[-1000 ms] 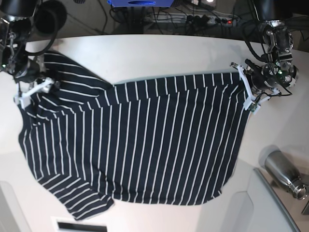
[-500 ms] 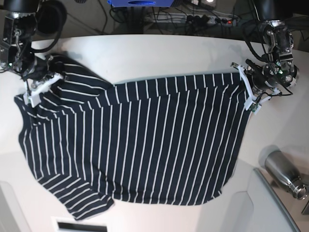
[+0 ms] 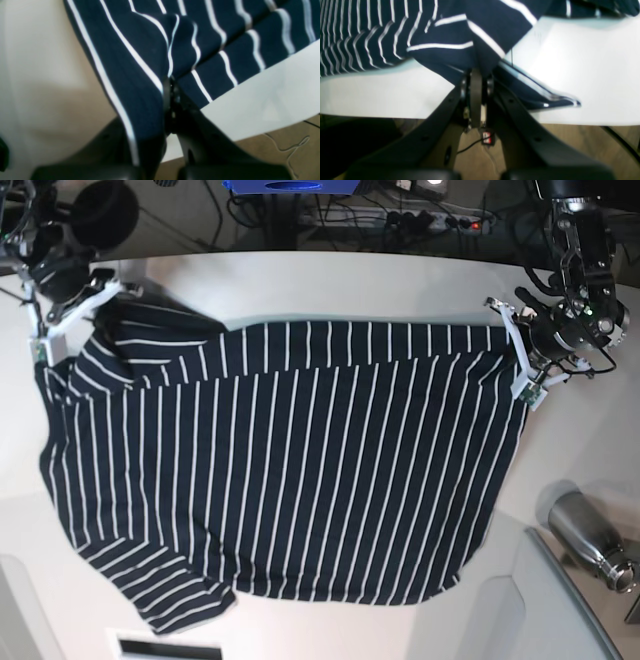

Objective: Layout the t-shirt on the table in an organized manner, then fold the t-shirt properly
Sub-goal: 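Pull both shoulders apart with both grippers and lay the shirt flat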

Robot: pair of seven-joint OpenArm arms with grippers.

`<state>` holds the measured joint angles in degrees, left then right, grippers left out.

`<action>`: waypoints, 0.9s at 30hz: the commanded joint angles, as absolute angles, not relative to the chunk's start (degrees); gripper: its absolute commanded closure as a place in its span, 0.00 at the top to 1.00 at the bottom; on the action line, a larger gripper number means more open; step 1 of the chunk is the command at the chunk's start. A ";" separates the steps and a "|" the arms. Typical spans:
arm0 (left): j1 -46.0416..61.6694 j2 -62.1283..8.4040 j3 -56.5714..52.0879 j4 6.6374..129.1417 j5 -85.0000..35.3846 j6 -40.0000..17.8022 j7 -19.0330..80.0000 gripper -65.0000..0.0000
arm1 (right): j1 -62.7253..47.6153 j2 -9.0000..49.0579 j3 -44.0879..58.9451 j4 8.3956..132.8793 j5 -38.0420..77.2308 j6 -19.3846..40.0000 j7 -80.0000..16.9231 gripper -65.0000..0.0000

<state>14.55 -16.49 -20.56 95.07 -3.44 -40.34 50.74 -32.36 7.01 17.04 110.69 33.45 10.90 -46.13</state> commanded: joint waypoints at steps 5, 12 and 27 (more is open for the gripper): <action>16.13 -17.19 -22.37 95.25 -3.47 -40.00 50.51 0.00 | -38.29 5.49 17.19 114.77 34.33 11.65 -45.32 0.00; 15.60 -17.45 -25.98 90.59 -3.47 -40.00 50.24 0.00 | -42.33 3.30 16.84 115.91 34.42 11.74 -45.41 0.00; 12.70 -17.54 -25.98 80.31 -3.38 -40.00 50.07 0.00 | -40.84 4.09 16.92 114.33 37.14 11.38 -45.67 0.00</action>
